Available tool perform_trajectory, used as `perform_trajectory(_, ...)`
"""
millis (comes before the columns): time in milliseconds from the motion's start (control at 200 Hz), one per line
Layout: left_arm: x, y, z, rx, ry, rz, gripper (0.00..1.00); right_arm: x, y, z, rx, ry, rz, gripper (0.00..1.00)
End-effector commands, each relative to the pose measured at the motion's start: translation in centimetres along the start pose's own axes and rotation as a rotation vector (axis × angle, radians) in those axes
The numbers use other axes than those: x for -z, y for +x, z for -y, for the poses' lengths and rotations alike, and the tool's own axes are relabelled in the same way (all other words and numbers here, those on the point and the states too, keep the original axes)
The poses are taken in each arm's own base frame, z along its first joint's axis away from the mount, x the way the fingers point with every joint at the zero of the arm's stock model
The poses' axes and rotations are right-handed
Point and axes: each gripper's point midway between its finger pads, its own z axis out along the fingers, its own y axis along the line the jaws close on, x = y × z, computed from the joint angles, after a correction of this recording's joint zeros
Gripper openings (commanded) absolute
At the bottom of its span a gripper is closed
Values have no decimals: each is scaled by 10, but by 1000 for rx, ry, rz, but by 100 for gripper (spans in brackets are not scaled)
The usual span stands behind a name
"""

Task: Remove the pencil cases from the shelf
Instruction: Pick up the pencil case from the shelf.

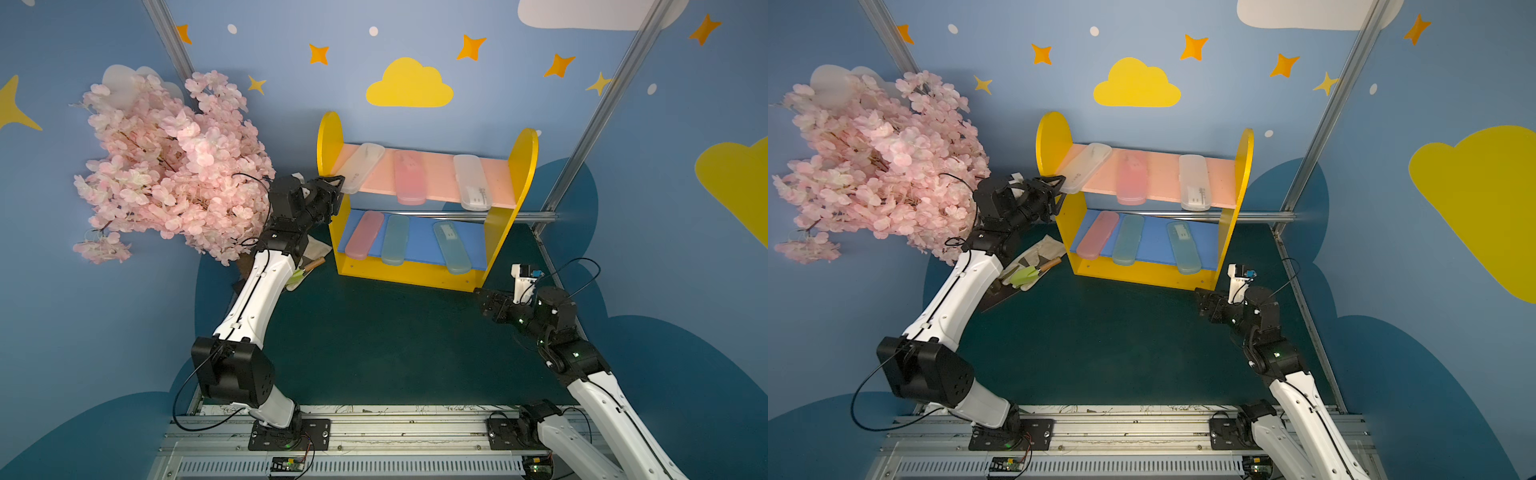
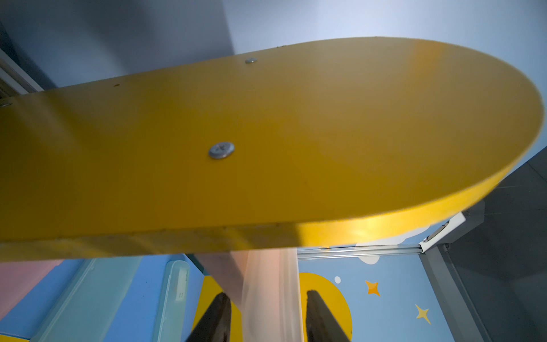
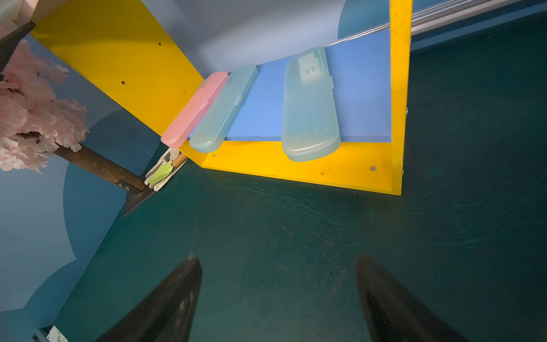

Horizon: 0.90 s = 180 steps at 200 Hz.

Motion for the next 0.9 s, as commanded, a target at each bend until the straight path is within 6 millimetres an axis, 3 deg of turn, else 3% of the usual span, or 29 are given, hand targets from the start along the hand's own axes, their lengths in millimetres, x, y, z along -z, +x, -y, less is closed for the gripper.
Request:
perform_trajectory(0, -1, 1, 16, -21, 48, -5, 39, 3, -7, -3, 9, -11, 38, 86)
perform_trajectory(235, 1, 2, 17, -20, 54, -4, 31, 3, -7, -3, 10, -7, 42, 86)
perform_trajectory(621, 4, 2, 20, -14, 67, 5, 36, 4, -8, -2, 7, -2, 47, 86)
perform_trajectory(896, 3, 4, 20, -8, 74, -5, 21, 6, -10, -3, 9, -5, 55, 85)
